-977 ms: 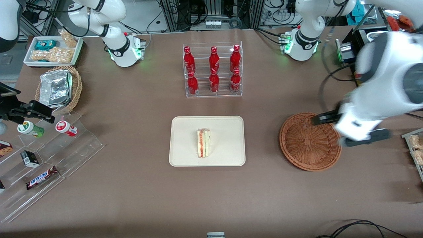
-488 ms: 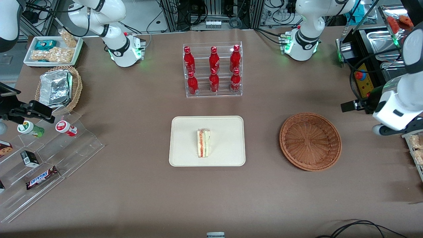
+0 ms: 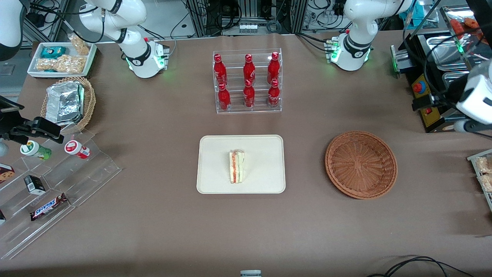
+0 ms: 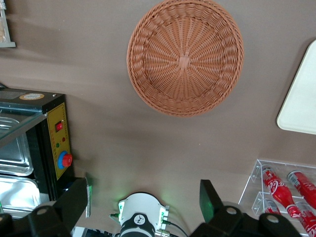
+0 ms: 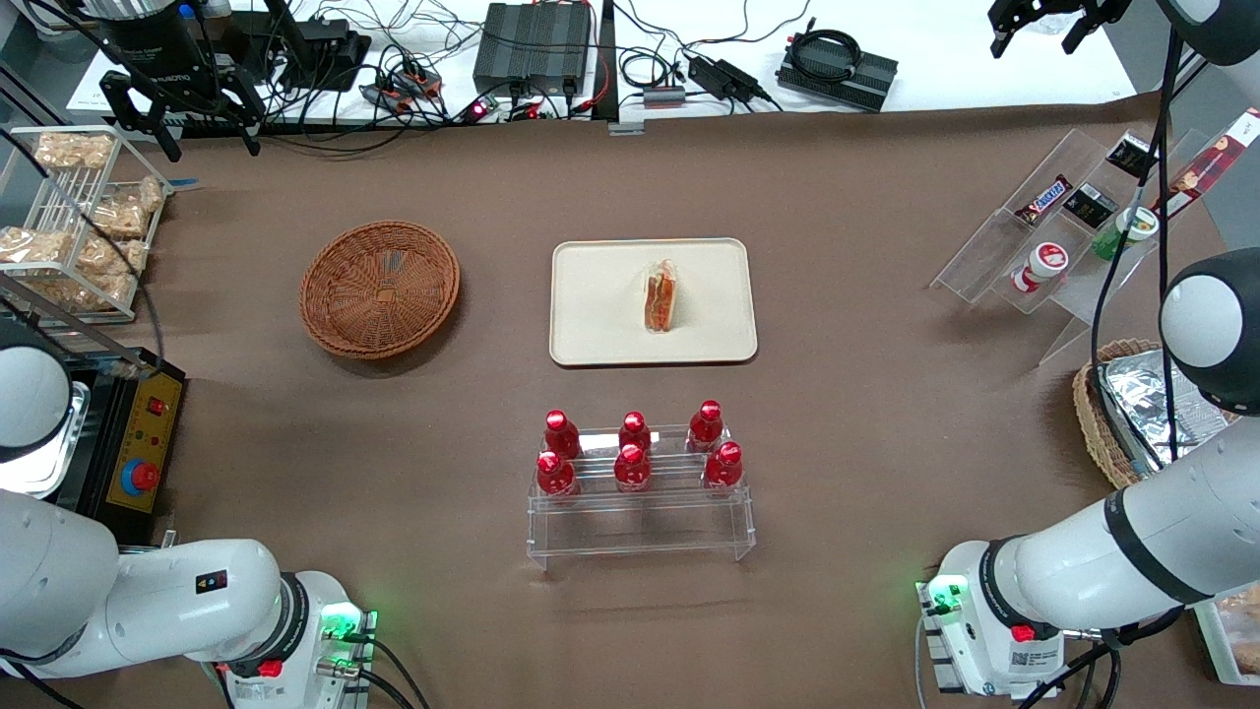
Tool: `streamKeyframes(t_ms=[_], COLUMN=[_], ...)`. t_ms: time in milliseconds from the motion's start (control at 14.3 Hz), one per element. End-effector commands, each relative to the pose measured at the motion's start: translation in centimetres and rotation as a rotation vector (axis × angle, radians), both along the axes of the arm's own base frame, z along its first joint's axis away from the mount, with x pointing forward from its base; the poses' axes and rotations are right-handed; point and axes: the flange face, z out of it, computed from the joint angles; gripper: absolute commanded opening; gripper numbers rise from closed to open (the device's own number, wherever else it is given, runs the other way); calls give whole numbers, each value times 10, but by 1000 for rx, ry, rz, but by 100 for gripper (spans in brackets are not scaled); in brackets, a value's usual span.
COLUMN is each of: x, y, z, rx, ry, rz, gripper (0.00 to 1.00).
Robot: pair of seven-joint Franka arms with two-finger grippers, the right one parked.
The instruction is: Place sandwich from basket to tray
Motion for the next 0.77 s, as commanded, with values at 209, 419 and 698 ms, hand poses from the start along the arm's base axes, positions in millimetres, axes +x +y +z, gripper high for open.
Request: streamKeyframes(t_ms=[209, 419, 698], x=[-24, -23, -20], y=[1, 1, 1], z=[23, 23, 29], rx=[61, 43, 25], ry=[-51, -46, -67], rz=[-33, -99, -101], gripper=[100, 100, 100])
